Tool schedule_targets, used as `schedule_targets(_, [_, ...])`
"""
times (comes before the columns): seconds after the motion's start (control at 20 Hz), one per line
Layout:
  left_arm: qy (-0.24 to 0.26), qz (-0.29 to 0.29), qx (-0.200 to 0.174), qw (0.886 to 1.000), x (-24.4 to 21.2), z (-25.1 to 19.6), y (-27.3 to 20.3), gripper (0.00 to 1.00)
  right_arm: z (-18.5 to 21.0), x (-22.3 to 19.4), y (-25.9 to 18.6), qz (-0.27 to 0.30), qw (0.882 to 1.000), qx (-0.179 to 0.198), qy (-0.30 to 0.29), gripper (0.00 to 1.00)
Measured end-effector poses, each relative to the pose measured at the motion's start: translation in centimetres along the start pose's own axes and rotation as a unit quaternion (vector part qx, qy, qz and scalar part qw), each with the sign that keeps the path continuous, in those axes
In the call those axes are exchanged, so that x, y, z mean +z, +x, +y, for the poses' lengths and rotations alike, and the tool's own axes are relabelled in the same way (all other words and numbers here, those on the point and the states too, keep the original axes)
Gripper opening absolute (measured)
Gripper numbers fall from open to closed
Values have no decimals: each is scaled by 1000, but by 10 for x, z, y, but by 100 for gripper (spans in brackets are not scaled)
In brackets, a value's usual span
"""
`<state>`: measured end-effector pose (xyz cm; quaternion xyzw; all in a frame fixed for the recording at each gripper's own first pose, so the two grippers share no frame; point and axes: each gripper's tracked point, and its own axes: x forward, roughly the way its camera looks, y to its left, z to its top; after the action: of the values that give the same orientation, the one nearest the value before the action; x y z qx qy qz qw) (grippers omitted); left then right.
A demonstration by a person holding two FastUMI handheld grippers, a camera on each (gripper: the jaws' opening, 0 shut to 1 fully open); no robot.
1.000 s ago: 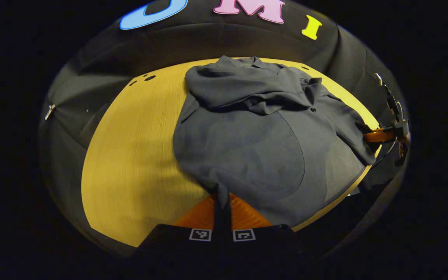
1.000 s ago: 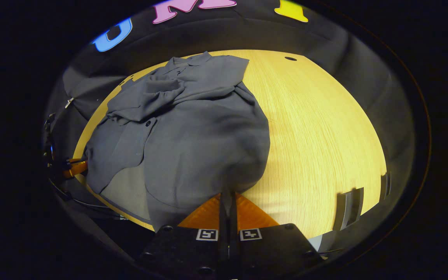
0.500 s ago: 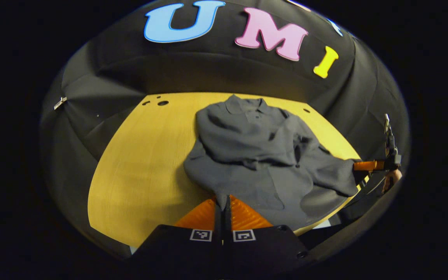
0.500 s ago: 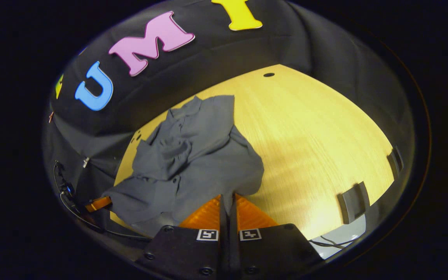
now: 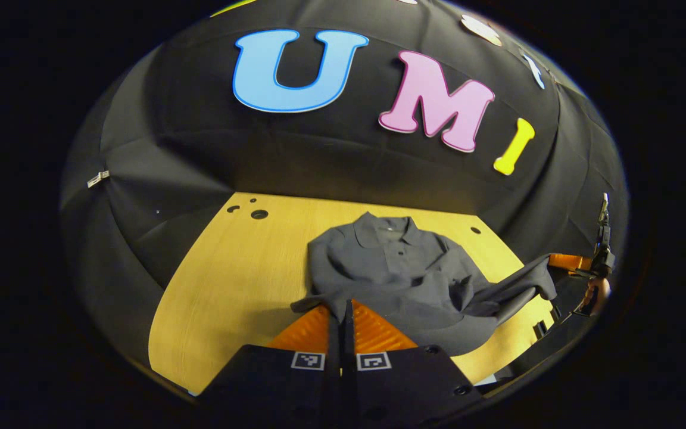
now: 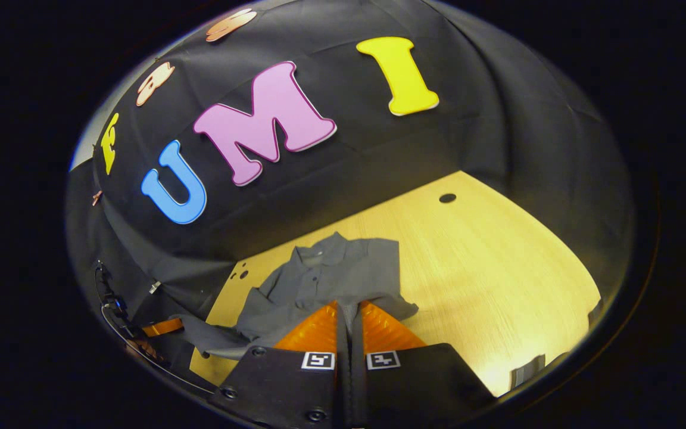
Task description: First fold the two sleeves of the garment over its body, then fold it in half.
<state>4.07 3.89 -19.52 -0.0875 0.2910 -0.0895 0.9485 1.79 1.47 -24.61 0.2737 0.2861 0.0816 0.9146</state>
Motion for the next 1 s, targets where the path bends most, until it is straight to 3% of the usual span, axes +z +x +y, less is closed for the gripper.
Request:
schedule_targets(0.45, [-11,-51,14,999,71,8,42,5,15,68,51,-36,999,17,-26,5])
schedule_targets(1.0, [7,-80,26,996,122,14,124,5,3,101,136,-36,999,12,-35,5])
